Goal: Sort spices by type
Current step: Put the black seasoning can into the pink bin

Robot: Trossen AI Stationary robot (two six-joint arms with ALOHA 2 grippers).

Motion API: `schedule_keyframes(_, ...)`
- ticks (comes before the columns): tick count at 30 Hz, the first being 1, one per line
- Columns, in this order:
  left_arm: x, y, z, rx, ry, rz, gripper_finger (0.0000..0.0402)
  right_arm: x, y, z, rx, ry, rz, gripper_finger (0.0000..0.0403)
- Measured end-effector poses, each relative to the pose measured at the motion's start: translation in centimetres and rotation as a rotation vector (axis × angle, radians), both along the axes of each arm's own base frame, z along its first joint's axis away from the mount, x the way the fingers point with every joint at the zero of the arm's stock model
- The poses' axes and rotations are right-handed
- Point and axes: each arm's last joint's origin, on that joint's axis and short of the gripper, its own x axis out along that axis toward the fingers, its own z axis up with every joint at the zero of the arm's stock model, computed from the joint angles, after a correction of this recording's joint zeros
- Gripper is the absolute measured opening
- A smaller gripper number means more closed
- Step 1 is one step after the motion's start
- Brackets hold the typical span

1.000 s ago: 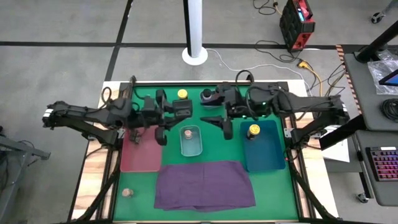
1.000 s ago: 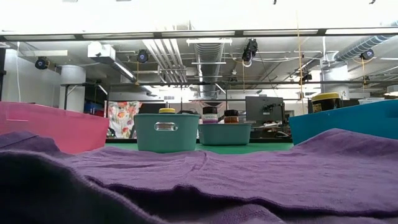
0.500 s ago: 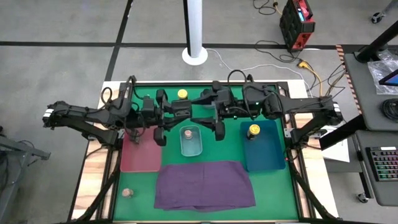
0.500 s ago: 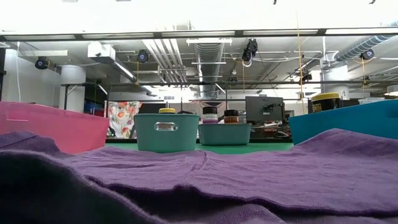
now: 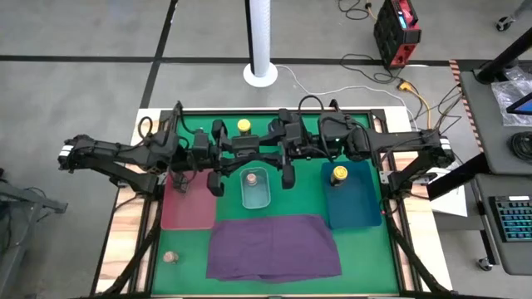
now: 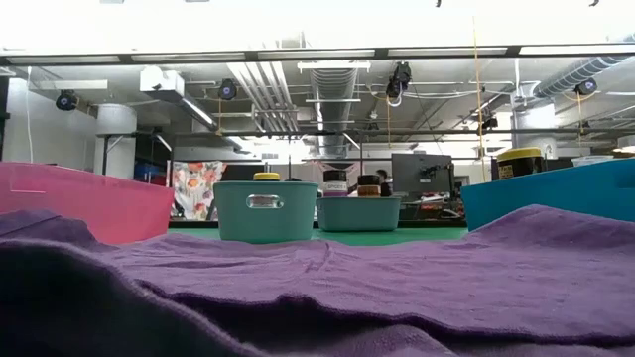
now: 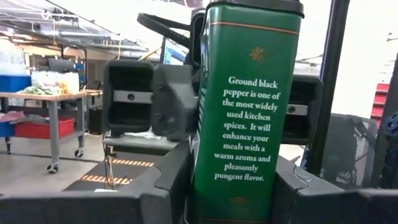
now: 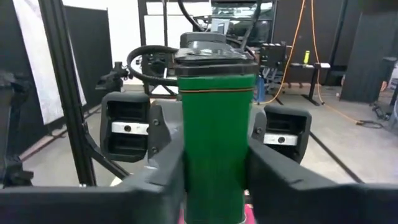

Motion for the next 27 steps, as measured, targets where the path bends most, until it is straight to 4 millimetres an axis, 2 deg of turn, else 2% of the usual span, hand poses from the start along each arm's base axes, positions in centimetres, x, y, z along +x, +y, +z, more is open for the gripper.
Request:
schedule_keyframes(2, 0.2, 0.0, -0.2, 0.001, 0.007, -0.001, 0.0126, 0.1, 0.0, -0.1, -0.028, 0.003, 0.002, 0.0096)
schedule_keyframes(5, 0.7, -0.1, -0.6, -0.014, 0.023, 0.003, 0.0154, 0.2, 0.0, -0.2, -0.043, 0.005, 0.001, 0.0096)
schedule_keyframes(8, 0.9, -0.1, -1.0, -0.043, 0.057, 0.001, 0.0166, 0.1, 0.0, -0.3, -0.049, 0.026, -0.001, 0.0096)
schedule_keyframes(11, 0.3, 0.1, -0.8, -0.096, 0.094, 0.039, 0.017, -1.3, -0.3, 0.4, -0.057, 0.046, -0.012, 0.0096)
schedule_keyframes(16, -0.7, 0.3, -0.6, -0.131, 0.277, 0.061, 0.0172, -4.9, -0.6, 1.5, -0.06, 0.165, -0.06, 0.0096)
schedule_keyframes(21, -1.3, 0.4, 1.8, -0.131, 0.33, 0.073, 0.0173, -6.7, -0.4, -0.7, 0.016, 0.455, -0.075, 0.0096)
schedule_keyframes(25, 0.1, 0.3, 2.7, -0.089, 0.375, 0.084, 0.0174, -6.6, 0.3, -3.0, 0.002, 0.646, -0.071, 0.0096)
schedule_keyframes(27, 0.7, 0.4, 2.7, -0.083, 0.45, 0.092, 0.0174, -6.4, 0.3, -3.8, -0.009, 0.702, -0.081, 0.0096)
